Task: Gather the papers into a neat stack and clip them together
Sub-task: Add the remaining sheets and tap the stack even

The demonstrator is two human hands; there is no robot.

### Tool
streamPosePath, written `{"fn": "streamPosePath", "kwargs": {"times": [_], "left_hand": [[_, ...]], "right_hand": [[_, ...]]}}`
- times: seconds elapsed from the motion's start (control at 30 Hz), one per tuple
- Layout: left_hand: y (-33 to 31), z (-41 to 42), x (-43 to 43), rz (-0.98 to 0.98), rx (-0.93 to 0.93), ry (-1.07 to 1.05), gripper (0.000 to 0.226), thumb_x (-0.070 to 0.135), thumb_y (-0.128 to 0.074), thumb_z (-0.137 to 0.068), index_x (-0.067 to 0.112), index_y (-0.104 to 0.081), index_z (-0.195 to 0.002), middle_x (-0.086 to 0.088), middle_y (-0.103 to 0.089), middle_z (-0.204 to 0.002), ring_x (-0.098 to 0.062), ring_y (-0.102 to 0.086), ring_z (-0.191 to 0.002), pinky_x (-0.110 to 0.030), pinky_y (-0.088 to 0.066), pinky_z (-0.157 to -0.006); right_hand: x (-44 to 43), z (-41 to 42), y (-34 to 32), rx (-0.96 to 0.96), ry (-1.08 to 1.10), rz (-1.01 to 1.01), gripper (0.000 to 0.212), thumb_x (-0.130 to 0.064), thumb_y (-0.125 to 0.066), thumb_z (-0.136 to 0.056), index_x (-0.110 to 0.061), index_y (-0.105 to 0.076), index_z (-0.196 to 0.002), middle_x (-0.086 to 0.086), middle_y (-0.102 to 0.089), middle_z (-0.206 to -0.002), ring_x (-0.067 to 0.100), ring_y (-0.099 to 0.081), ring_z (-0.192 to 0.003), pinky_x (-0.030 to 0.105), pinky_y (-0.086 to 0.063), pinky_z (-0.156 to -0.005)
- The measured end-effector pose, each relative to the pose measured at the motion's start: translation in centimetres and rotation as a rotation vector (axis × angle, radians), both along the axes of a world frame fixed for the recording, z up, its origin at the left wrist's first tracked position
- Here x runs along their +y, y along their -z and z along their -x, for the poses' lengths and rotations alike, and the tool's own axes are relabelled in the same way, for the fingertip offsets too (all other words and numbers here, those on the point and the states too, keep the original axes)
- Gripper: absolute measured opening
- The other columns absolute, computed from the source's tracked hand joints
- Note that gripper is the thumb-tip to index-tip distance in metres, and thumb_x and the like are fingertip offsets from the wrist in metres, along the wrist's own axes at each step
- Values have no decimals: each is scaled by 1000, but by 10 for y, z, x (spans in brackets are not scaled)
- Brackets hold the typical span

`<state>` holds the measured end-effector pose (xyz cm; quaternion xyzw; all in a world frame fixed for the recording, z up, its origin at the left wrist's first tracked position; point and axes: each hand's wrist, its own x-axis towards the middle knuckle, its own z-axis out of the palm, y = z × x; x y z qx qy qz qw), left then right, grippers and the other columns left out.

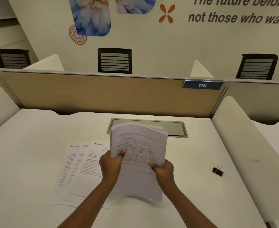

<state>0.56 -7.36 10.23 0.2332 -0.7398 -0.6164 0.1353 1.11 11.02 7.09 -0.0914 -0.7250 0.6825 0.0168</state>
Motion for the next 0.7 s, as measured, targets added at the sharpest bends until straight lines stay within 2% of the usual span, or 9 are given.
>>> {"fn": "streamPosePath", "kwargs": {"times": [0.07,0.2,0.27,0.33,0.43,0.53,0.63,0.7], "left_hand": [[1,3,-3,122,-73,-10,31,37,-77,-76,17,-62,-94,-5,-69,-88,-28,-69,-75,-42,-61,-68],[8,8,-18,254,-266,28,42,46,-75,-75,17,-58,-100,-1,-65,-93,-26,-68,-80,-40,-60,-70],[13,8,-27,237,-341,30,45,44,-77,-73,15,-57,-101,-2,-64,-94,-27,-67,-82,-39,-60,-72],[17,7,-35,166,-352,31,41,38,-79,-74,14,-57,-98,-2,-64,-93,-26,-66,-83,-36,-58,-71],[28,7,-51,12,-294,43,23,25,-76,-80,14,-60,-92,-6,-67,-93,-25,-66,-82,-35,-56,-70],[40,11,-73,-87,-300,86,8,23,-63,-90,17,-62,-85,-8,-69,-95,-26,-66,-87,-38,-57,-77],[48,21,-94,-57,-371,165,16,18,-49,-97,16,-62,-87,0,-65,-90,-20,-62,-84,-31,-52,-71],[55,30,-107,25,-411,247,19,18,-48,-97,13,-63,-85,1,-64,-86,-19,-61,-83,-30,-49,-70]], "right_hand": [[-1,1,1,-3,-51,-50,27,1,-69,-79,-22,-67,-92,-11,-71,-87,11,-70,-82,23,-57,-69],[-6,-2,8,-32,-148,-93,27,-4,-68,-81,-21,-65,-101,-10,-70,-93,7,-68,-85,17,-56,-69],[-12,-4,15,-76,-164,-81,27,-4,-68,-80,-21,-66,-101,-10,-70,-94,9,-69,-86,19,-57,-71],[-17,-5,23,-127,-162,-57,27,-4,-69,-79,-21,-68,-100,-6,-73,-97,15,-71,-87,31,-60,-76],[-27,-3,32,-186,-157,-27,27,-2,-69,-77,-20,-71,-97,-3,-75,-97,16,-73,-85,38,-60,-79],[-39,2,40,-232,-159,-10,29,-1,-70,-77,-15,-72,-101,0,-76,-98,18,-73,-86,42,-60,-81],[-51,6,45,-278,-141,7,30,2,-68,-76,-13,-72,-101,2,-76,-98,19,-73,-86,41,-59,-81],[-58,8,48,-294,-116,13,28,4,-68,-76,-14,-72,-97,1,-77,-95,20,-74,-85,38,-59,-78]]}}
